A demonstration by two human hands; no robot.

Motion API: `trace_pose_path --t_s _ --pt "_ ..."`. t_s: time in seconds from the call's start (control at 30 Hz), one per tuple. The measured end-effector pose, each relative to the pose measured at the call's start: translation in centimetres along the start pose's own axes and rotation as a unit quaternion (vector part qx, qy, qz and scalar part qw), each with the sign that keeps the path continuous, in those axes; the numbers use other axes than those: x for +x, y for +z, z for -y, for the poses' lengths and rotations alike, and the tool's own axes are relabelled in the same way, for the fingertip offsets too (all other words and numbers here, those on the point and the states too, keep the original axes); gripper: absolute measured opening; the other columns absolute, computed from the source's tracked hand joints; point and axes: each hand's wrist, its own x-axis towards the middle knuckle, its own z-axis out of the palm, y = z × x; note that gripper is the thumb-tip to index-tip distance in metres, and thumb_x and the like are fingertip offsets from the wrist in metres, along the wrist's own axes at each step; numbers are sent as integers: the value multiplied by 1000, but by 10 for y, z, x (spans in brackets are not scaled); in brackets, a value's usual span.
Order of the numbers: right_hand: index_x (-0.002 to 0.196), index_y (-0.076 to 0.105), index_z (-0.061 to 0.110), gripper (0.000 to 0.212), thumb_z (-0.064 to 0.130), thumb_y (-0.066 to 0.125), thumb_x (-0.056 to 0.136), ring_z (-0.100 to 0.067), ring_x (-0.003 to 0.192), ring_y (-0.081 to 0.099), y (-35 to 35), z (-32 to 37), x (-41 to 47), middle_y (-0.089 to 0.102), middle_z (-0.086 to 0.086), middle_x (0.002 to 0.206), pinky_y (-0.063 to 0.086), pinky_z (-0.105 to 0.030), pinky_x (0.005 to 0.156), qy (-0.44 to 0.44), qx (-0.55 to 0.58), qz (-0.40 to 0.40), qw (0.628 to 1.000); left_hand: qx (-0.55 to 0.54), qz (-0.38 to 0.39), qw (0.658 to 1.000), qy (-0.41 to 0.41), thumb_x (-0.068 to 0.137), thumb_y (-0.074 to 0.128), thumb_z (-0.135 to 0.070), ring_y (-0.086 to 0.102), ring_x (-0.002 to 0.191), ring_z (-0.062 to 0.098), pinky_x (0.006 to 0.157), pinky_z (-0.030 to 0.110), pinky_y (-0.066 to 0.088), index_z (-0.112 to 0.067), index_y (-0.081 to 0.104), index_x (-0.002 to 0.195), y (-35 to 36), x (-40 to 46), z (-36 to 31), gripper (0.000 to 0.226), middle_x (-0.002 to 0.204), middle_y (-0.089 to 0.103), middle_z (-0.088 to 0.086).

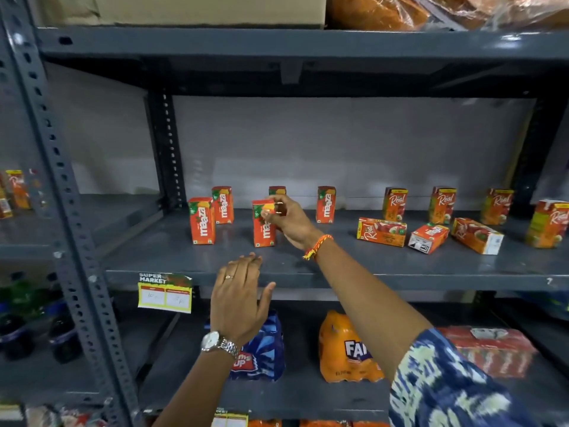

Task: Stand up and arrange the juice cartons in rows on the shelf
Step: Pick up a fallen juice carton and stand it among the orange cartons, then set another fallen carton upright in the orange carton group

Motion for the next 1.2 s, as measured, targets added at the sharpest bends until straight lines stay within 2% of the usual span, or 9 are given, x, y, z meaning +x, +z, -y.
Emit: trace_pose_path --t_s 0.13,0.2,0.3,0.43,0.63,0.77,0.83,1.0,1.2 --pt "140 42 4 60 4 69 86 -28 124 54 -37 13 -16 53 -18 134 53 -23 87 -4 -92 -10 996 3 -5 1000 6 96 41 -49 54 122 25 107 41 36 -12 55 133 2 -1 1 54 134 60 6" --pt "139 44 8 61 12 73 85 -25 127 51 -72 20 -28 51 -11 134 49 -27 93 -3 -196 -44 980 8 -6 1000 0 96 40 -50 54 122 26 108 41 34 -12 55 132 3 -1 -1 55 135 59 6" --pt "137 47 8 60 21 74 84 -24 124 53 -133 27 -46 55 -5 128 45 -40 105 8 -379 -125 917 8 -12 1000 -22 96 38 -52 53 123 27 111 43 33 -11 56 130 4 0 -8 56 134 59 7" --pt "137 46 8 60 29 69 86 -41 130 45 -185 21 -60 52 -19 139 42 -53 104 102 -562 -193 798 2 -33 998 -57 96 34 -53 54 123 29 113 44 32 -10 58 126 4 3 -22 58 132 61 8" --pt "124 57 12 33 24 56 93 -39 119 54 -193 1 -64 61 -17 128 45 -52 102 126 -618 -133 765 -26 -27 999 -24 97 39 -42 51 132 27 115 44 32 -10 52 138 12 10 -61 54 141 57 9" --pt "122 64 10 33 21 57 92 -35 110 63 -193 4 -66 68 -15 123 51 -43 93 93 -597 -149 783 -33 1 999 36 96 39 -38 56 126 26 112 43 37 -10 54 137 21 16 -86 52 139 59 8" --pt "119 66 8 31 17 56 92 -34 109 64 -192 10 -68 69 -13 120 50 -39 90 79 -538 -170 822 -36 -1 999 37 95 40 -38 61 120 24 106 42 40 -12 59 132 22 17 -85 49 134 63 6" --pt "110 64 0 19 11 55 97 -20 93 63 -172 24 -94 67 -12 105 53 -29 71 35 -129 -200 971 -22 6 999 44 93 44 -38 62 117 23 102 41 41 -14 62 129 18 15 -82 47 132 65 4" --pt "111 61 6 18 10 59 94 -18 103 65 -163 24 -129 68 -5 108 55 -32 85 66 101 -177 977 -30 23 999 24 94 40 -41 60 121 24 107 42 40 -13 61 130 14 13 -89 50 134 63 6"
